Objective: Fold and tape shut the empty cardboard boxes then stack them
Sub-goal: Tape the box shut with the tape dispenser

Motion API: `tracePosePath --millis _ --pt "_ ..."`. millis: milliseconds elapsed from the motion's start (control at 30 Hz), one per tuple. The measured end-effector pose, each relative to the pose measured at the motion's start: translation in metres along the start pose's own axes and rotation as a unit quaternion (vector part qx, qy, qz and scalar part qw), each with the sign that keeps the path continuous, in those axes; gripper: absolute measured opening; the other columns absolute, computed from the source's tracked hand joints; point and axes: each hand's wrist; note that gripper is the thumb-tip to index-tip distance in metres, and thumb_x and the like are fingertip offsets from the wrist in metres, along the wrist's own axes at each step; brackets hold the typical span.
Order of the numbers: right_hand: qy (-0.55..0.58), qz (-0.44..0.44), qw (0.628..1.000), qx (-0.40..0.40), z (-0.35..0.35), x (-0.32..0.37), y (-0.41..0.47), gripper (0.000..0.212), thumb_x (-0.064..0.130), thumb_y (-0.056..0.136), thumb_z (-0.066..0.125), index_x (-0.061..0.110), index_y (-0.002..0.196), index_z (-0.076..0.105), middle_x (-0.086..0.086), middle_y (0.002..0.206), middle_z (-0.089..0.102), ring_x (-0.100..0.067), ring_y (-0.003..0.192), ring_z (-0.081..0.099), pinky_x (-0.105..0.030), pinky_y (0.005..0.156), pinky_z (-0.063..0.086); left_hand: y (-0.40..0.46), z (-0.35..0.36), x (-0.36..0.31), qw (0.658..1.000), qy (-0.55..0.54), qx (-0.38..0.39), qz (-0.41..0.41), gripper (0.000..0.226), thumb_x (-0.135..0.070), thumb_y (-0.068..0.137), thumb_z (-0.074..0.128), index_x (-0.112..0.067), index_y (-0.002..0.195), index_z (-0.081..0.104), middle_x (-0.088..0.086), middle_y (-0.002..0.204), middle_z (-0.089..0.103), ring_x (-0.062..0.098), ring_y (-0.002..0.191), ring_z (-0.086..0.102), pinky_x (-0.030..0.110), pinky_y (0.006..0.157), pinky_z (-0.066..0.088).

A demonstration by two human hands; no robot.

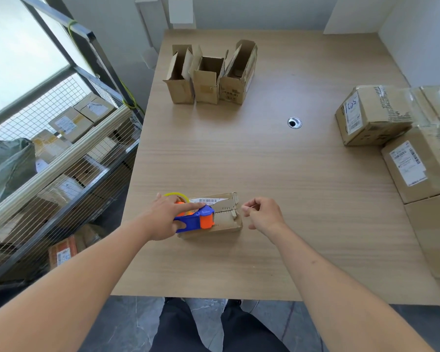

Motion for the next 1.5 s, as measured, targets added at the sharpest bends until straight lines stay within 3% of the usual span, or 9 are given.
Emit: tracePosePath --millis 200,433,567,733,867,967,1133,1233,1500 --pt "-0.001 0.006 1.000 0.004 -0.002 -0.002 0.018 0.012 0.012 0.092 0.072 0.015 0.080 0.073 -0.003 0.079 0.073 -0.019 0.080 0.070 -0.044 0.065 0.064 0.000 0.002 -0.004 1.000 0.006 -0.014 -0.005 0.080 -0.021 0.097 0.060 -0.079 0.130 0.015 -0.010 0.116 0.037 0.018 0.122 0.039 0.052 0.125 -0.002" --pt "0.020 0.060 0.997 0.032 -0.001 -0.018 0.041 0.011 0.010 0.090 0.076 0.014 0.080 0.074 -0.005 0.084 0.075 -0.010 0.075 0.070 -0.042 0.069 0.065 0.002 0.015 0.003 0.999 -0.002 -0.037 0.009 0.089 -0.029 0.094 0.061 -0.087 0.130 0.004 -0.006 0.117 0.041 0.024 0.121 0.039 0.048 0.119 0.024" --pt "0.052 0.077 0.994 0.049 0.005 -0.024 0.048 0.006 0.010 0.089 0.078 0.013 0.084 0.076 -0.007 0.084 0.075 -0.005 0.052 0.057 -0.040 0.064 0.064 0.000 0.018 0.003 0.999 0.001 -0.051 0.017 0.086 -0.029 0.094 0.064 -0.080 0.138 0.010 -0.008 0.114 0.038 0.022 0.122 0.037 0.048 0.122 0.017" --pt "0.131 0.086 0.987 0.050 0.015 -0.033 0.045 0.010 0.008 0.084 0.083 0.012 0.092 0.080 -0.003 0.080 0.075 -0.018 0.061 0.061 -0.049 0.073 0.064 -0.001 0.019 0.005 0.998 -0.001 -0.049 0.024 0.088 -0.029 0.094 0.063 -0.081 0.138 0.007 -0.007 0.114 0.040 0.025 0.122 0.039 0.048 0.122 0.016" --pt "0.246 0.113 0.961 0.049 0.019 -0.032 0.042 0.044 -0.006 0.080 0.081 0.011 0.119 0.069 -0.011 0.106 0.065 -0.023 0.083 0.068 -0.040 0.069 0.064 0.000 0.020 0.007 0.998 -0.001 -0.048 0.028 0.086 -0.030 0.093 0.063 -0.077 0.142 0.011 -0.007 0.112 0.040 0.025 0.120 0.041 0.050 0.121 0.016" --pt "0.281 0.099 0.953 0.052 0.022 -0.031 0.038 0.033 -0.010 0.083 0.077 0.013 0.106 0.072 -0.010 0.101 0.063 -0.020 0.082 0.069 -0.033 0.069 0.063 -0.001 0.022 0.007 0.998 -0.003 -0.056 0.037 0.087 -0.030 0.092 0.063 -0.079 0.140 0.010 -0.009 0.111 0.038 0.024 0.120 0.041 0.051 0.121 0.016" --pt "0.166 -0.047 0.984 -0.031 0.047 -0.027 0.025 0.027 0.020 0.097 0.064 0.031 0.122 0.069 0.009 0.128 0.066 -0.007 0.109 0.064 -0.023 0.089 0.055 -0.001 0.024 0.005 0.998 -0.003 -0.062 0.031 0.081 -0.031 0.094 0.063 -0.074 0.145 0.016 -0.008 0.115 0.038 0.024 0.124 0.039 0.048 0.122 0.015" --pt "0.043 -0.149 0.988 0.017 0.070 -0.026 0.022 0.045 0.031 0.107 0.049 0.034 0.152 0.045 0.011 0.161 0.032 -0.001 0.149 0.025 -0.018 0.116 0.023 -0.002 0.024 0.003 0.997 -0.013 -0.067 0.029 0.077 -0.033 0.095 0.063 -0.073 0.144 0.020 -0.007 0.116 0.039 0.025 0.125 0.037 0.044 0.120 0.018" --pt "-0.166 -0.177 0.969 -0.040 0.084 -0.037 0.028 0.047 0.038 0.111 0.026 0.048 0.156 0.028 0.010 0.170 0.015 -0.005 0.153 0.016 -0.041 0.127 0.007 -0.003 -0.008 -0.007 0.999 0.028 -0.010 0.032 0.058 -0.058 0.097 0.034 -0.073 0.146 0.007 -0.005 0.104 0.043 0.021 0.096 0.046 0.037 0.095 0.040"
Point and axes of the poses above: each hand's wrist, its own y-axis towards the middle knuckle, its own z-axis out of the palm, x = y × z
